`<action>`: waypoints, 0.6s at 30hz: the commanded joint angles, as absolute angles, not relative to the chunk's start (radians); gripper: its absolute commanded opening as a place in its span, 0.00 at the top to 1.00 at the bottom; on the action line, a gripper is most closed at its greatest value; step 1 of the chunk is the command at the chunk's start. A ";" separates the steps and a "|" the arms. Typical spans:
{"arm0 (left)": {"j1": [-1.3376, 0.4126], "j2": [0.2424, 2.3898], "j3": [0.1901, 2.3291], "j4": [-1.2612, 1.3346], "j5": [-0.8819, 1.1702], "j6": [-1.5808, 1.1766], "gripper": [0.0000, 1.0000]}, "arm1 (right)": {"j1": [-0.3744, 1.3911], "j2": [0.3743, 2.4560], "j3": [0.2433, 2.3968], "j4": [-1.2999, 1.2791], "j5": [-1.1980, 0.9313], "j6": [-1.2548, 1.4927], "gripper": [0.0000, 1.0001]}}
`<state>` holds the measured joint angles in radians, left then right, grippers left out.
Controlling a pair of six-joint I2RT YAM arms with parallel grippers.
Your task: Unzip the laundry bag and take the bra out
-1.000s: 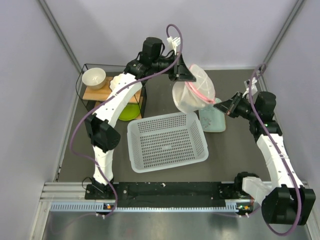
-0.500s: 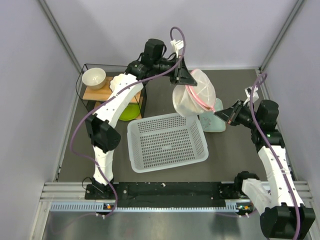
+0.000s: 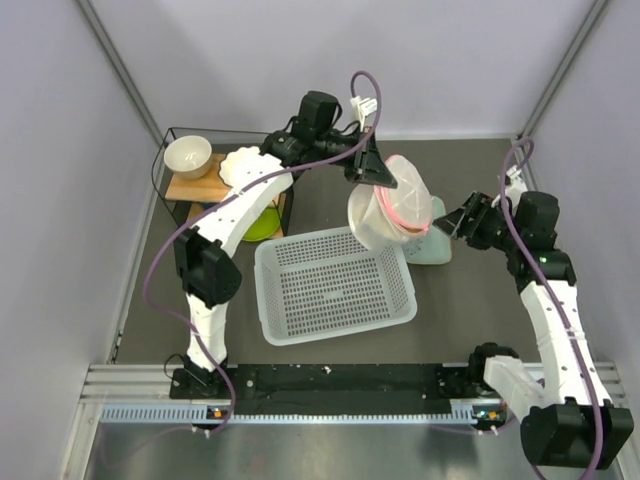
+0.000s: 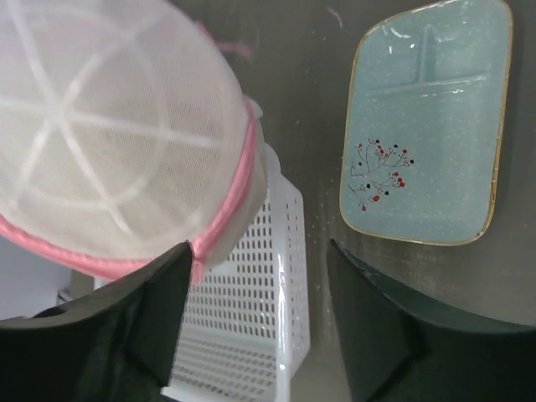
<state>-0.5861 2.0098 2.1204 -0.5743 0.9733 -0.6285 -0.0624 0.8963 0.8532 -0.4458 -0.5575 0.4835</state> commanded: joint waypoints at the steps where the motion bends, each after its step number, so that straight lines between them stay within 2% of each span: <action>1: -0.624 1.898 2.077 -0.488 0.919 -0.667 1.00 | -0.074 0.868 0.977 -0.534 -0.451 0.433 0.27; 4: -0.670 1.861 1.984 -0.408 0.859 -0.724 1.00 | -0.032 0.850 1.040 -0.557 -0.407 0.431 0.22; 9: -0.683 1.836 1.911 -0.327 0.833 -0.779 1.00 | 0.132 0.862 1.144 -0.581 -0.312 0.430 0.16; 15: -0.689 1.838 1.908 -0.311 0.822 -0.805 1.00 | 0.346 0.894 1.187 -0.592 -0.164 0.426 0.14; 18: -0.689 1.841 1.908 -0.311 0.819 -0.810 1.00 | 0.393 0.908 1.183 -0.598 -0.111 0.420 0.13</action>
<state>-0.6930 1.8980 1.9026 -0.4011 0.8272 -0.7876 0.3298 0.8864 1.1488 -0.5781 -0.2306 0.4374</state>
